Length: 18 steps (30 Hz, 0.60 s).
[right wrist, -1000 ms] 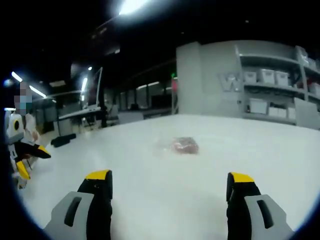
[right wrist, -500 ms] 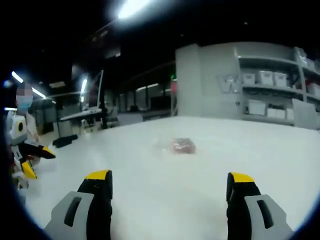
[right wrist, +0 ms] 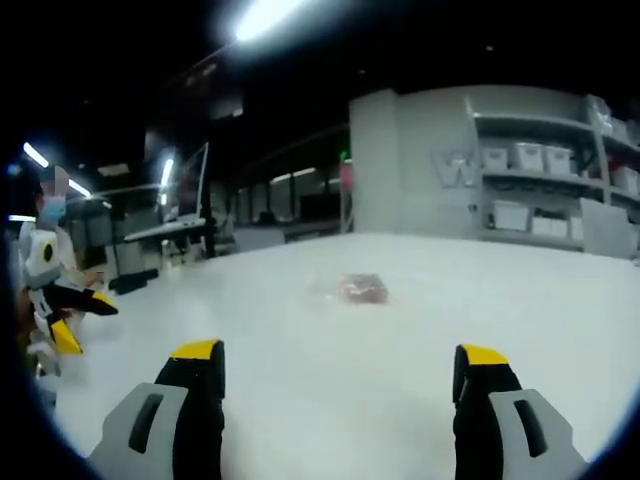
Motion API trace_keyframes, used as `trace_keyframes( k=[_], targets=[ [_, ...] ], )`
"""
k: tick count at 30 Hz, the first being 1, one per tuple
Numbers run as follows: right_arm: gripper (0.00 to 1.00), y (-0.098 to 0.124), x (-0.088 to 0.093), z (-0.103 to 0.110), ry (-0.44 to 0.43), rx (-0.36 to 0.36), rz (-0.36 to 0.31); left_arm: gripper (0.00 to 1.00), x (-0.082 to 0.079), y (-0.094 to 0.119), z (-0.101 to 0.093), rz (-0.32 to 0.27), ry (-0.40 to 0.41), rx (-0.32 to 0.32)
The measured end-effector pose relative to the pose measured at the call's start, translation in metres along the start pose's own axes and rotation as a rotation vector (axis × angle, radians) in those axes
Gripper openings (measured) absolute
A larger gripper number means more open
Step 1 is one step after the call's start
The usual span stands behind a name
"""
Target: Open the resealable bag by pulling the two sides of the seal apart until the entire bag opening is separated and visibly accessible.
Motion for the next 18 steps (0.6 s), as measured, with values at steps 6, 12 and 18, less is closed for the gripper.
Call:
trace_keyframes(
  k=[6,12,18],
  targets=[
    [0.96,0.012,0.003,0.002,0.0,0.001,-0.007,0.64,0.0,0.0,0.0,0.0,-0.001,0.001],
    [0.96,0.022,0.01,0.002,-0.009,0.004,-0.008,0.64,0.0,-0.001,-0.002,0.0,-0.004,0.006],
    [0.96,0.032,0.012,0.003,-0.011,0.009,-0.012,0.64,-0.001,0.001,-0.006,-0.006,-0.01,0.009]
  ],
)
Point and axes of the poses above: the point that each gripper's makers call its tool centre point, and the gripper's own axes: y roughly backward along the fingers, z roughly to its left, x roughly out of its underside, the point moved 7 cm from there along y, roughly backward along the fingers, and after that the axes turned 11 degrees about z, right-handed, at the moved point
